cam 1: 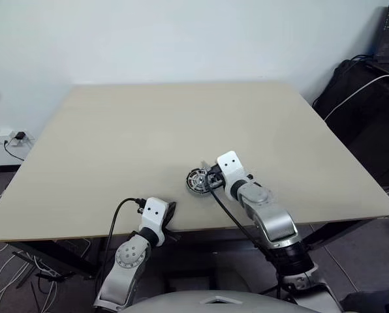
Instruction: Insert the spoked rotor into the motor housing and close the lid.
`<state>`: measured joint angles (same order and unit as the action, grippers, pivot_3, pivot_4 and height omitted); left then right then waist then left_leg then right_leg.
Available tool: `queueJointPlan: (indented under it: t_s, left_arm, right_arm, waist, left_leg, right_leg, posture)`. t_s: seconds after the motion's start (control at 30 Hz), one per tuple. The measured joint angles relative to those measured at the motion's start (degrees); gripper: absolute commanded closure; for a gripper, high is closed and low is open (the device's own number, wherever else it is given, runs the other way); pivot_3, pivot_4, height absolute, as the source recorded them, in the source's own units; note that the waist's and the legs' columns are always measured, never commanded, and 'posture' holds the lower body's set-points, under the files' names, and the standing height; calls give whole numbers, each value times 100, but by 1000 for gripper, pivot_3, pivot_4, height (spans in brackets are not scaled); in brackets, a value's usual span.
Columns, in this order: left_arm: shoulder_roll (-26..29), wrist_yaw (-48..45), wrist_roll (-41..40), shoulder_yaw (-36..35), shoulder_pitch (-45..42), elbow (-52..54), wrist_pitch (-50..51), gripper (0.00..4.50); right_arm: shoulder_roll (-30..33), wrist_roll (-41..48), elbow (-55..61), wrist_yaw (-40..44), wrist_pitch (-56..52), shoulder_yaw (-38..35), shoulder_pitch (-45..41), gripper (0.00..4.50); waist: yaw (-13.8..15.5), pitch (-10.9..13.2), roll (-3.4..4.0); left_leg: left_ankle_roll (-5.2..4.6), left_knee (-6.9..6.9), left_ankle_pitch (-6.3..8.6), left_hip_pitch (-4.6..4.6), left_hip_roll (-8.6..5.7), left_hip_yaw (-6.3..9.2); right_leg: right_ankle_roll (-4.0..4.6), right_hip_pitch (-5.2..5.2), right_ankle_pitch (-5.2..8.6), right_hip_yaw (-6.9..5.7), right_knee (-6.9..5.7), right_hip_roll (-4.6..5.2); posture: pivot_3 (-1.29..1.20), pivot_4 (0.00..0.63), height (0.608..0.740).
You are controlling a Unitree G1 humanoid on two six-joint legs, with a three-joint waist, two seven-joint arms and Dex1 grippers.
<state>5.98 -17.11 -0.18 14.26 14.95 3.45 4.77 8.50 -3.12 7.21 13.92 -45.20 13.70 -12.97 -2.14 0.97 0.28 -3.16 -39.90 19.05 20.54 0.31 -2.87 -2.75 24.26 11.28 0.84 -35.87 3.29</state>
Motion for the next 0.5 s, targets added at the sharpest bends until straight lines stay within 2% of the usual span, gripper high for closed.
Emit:
queueJointPlan:
  t_s: [0.27, 0.5]
  left_arm:
    - [-5, 29, 6, 1, -7, 0, -4, 4500]
    - [1, 82, 7, -14, 19, 0, -8, 4500]
  right_arm:
    - [-303, -1, -824, 26, 396, 223, -295, 4465]
    - [-450, 30, -1267, 108, 683, 260, -472, 4465]
  waist:
    - [-3, -9, -8]
    - [1, -9, -10]
  left_leg:
    - [1, 0, -1, -8, 1, 0]
    - [-2, 0, 4, -62, 1, 4]
  right_leg:
    - [1, -9, 0, -2, -1, 0]
    - [-13, -67, 12, -8, 5, 10]
  posture:
    - [0, 0, 740]
    - [0, 0, 740]
